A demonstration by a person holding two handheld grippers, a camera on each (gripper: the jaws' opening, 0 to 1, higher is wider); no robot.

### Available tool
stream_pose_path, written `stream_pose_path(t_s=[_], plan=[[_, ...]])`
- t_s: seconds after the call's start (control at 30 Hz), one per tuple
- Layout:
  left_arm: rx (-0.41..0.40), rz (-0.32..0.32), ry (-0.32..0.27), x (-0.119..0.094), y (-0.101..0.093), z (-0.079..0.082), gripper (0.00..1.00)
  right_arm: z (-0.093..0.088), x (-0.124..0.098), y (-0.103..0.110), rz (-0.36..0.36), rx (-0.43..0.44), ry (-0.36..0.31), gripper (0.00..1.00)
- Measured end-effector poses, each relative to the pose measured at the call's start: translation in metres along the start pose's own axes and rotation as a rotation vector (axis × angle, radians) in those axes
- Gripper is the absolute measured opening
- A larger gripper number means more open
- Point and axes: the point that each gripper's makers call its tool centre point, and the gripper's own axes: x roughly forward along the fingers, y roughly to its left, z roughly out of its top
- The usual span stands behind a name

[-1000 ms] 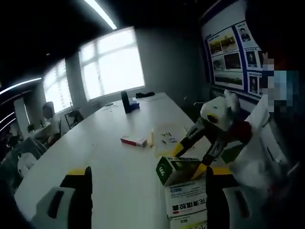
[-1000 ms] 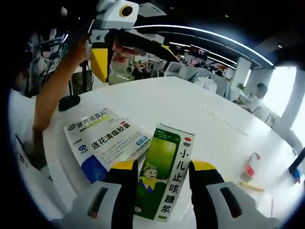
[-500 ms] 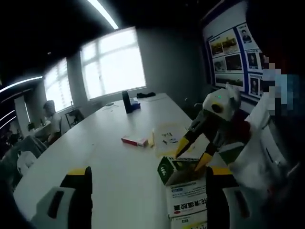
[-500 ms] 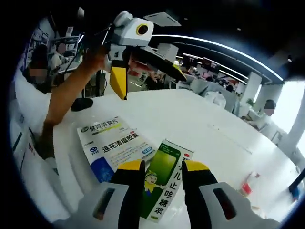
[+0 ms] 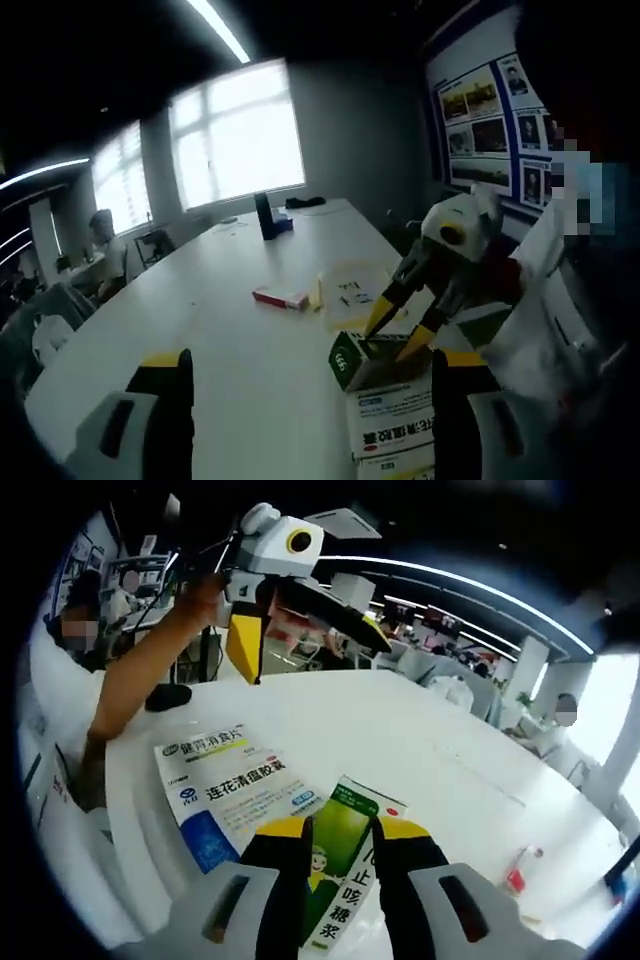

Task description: Arrange the small medicine boxes into an aligned row inside the storage area until every box is upright, visible, and separated from the surrounding clutter.

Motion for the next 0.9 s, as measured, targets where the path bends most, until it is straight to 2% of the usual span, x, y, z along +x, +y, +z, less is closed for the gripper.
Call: stream_pose_path(t_s=[0.13, 0.3, 0.53, 0.7, 0.9], plan=[[-0.001, 0.001, 0.002, 0.001, 0.0, -0.001, 0.99, -0.001, -0.001, 0.002, 0.001, 0.01, 0.024, 0.22], [-0.001, -0.002, -0.001, 0.001, -0.001, 0.0, 0.99, -0.003, -0.004, 0.006, 0.01, 0.022, 0.043, 0.15], [0.001, -0.003, -0.002, 0.001, -0.002, 0.0, 0.99, -0.005, -0.007, 0.008, 0.0, 0.002, 0.065, 0.14], [0.001, -0.005, -0.01, -0.001, -0.002, 0.002, 0.99, -0.005, -0.007, 0.003, -0.025, 0.005, 0.062, 0.19], [0.002, -0.006, -0.011, -0.001, -0.002, 0.003, 0.99, -0.006, -0.006, -0.009, -0.069, 0.061, 0.045, 0.34]])
